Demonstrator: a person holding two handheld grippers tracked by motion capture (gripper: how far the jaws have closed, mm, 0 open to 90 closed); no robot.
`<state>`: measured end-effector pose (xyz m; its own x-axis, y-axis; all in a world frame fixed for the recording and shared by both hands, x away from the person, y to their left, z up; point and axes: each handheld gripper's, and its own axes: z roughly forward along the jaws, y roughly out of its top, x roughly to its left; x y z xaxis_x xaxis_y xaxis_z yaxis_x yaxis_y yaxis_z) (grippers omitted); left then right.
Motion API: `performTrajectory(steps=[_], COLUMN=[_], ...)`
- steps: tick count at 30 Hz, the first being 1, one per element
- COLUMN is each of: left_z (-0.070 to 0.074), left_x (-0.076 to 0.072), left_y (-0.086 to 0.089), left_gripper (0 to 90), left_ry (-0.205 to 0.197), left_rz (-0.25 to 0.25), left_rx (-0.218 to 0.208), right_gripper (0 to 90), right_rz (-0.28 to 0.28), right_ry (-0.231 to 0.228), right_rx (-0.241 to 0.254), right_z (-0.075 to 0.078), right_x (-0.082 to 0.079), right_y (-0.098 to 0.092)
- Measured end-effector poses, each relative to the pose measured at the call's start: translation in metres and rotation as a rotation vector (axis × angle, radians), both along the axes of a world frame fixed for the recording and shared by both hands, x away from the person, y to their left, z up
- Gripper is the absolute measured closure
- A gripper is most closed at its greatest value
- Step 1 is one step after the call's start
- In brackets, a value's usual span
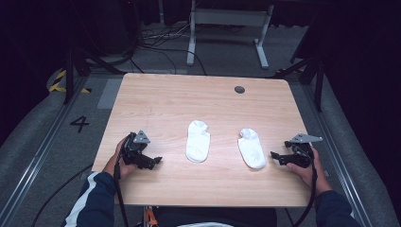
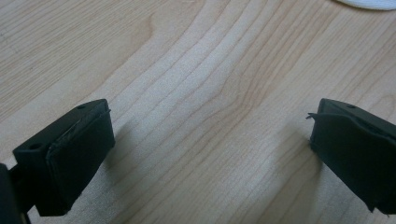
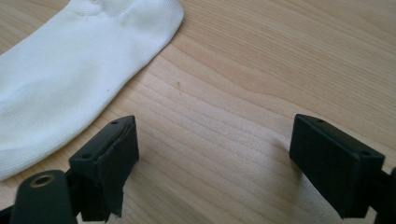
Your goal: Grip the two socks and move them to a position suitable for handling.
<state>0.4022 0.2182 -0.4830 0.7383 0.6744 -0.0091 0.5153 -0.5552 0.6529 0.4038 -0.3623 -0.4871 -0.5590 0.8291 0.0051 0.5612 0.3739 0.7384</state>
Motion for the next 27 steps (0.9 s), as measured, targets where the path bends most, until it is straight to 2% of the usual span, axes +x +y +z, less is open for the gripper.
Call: performTrajectory(steps=[5, 6, 8, 10, 11, 12, 13, 14, 17, 18, 19, 20, 21, 27], left_z=[0.001, 0.002, 0.002, 0.006, 0.007, 0.009, 0.009, 0.010, 0.013, 0.015, 0.016, 0.018, 0.020, 0.025], left_x=[-0.001, -0.001, -0.002, -0.003, -0.004, -0.004, -0.005, -0.006, -0.007, -0.009, -0.010, -0.010, -0.011, -0.011], left_y=[-0.001, -0.001, -0.003, -0.008, -0.009, -0.013, -0.018, -0.023, -0.032, -0.040, -0.045, -0.048, -0.058, -0.081], left_gripper=[0.2, 0.3, 1.0, 9.8, 17.9, 22.3, 21.5, 19.1, 24.5, 24.5, 25.4, 25.4, 25.6, 28.9], left_ry=[0.008, 0.009, 0.023, 0.016, 0.017, 0.013, 0.006, 0.005, -0.012, -0.021, -0.027, -0.030, -0.044, -0.072], left_rz=[0.004, -0.001, -0.012, -0.070, -0.083, -0.094, -0.095, -0.100, -0.129, -0.151, -0.156, -0.166, -0.178, -0.232], left_rx=[0.002, 0.015, 0.008, 0.002, -0.004, -0.007, -0.008, -0.007, -0.012, -0.019, -0.020, -0.027, -0.041, -0.046], right_gripper=[15.6, 15.6, 15.6, 19.2, 22.2, 25.2, 28.9, 31.1, 32.9, 34.4, 36.5, 36.5, 36.8, 40.7], right_rz=[0.002, 0.002, 0.002, 0.012, 0.022, 0.026, 0.035, 0.054, 0.077, 0.091, 0.137, 0.137, 0.169, 0.244], right_ry=[0.000, 0.000, 0.000, -0.002, 0.000, -0.001, -0.002, -0.012, -0.032, -0.047, -0.066, -0.066, -0.078, -0.086], right_rx=[-0.003, -0.003, -0.003, -0.012, -0.019, -0.029, -0.041, -0.033, -0.019, -0.008, 0.032, 0.032, 0.031, -0.007], right_z=[0.000, 0.000, 0.000, 0.001, 0.003, 0.004, 0.006, 0.009, 0.016, 0.020, 0.030, 0.030, 0.035, 0.037], right_x=[0.000, 0.000, 0.000, 0.000, -0.001, -0.002, -0.003, -0.006, -0.009, -0.011, -0.016, -0.016, -0.020, -0.027], right_y=[0.000, 0.000, 0.000, 0.001, 0.001, 0.002, 0.003, 0.005, 0.009, 0.011, 0.019, 0.019, 0.028, 0.052])
